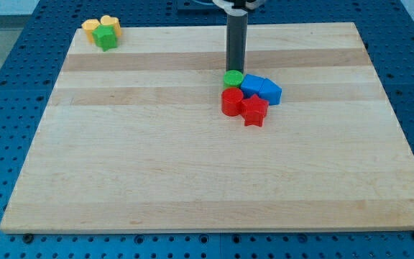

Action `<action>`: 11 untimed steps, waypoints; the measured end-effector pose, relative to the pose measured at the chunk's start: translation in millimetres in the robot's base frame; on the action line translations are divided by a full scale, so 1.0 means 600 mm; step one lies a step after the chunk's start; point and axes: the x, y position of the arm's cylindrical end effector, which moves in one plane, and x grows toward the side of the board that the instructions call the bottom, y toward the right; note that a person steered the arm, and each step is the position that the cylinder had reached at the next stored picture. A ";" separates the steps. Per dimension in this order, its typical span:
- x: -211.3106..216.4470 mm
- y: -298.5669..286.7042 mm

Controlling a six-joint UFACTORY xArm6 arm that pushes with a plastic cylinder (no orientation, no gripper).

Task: Push the blue triangle into the red star

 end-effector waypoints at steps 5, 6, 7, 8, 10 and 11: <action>0.026 0.197; 0.044 0.191; 0.063 0.185; 0.069 0.184; 0.080 0.163; 0.095 0.160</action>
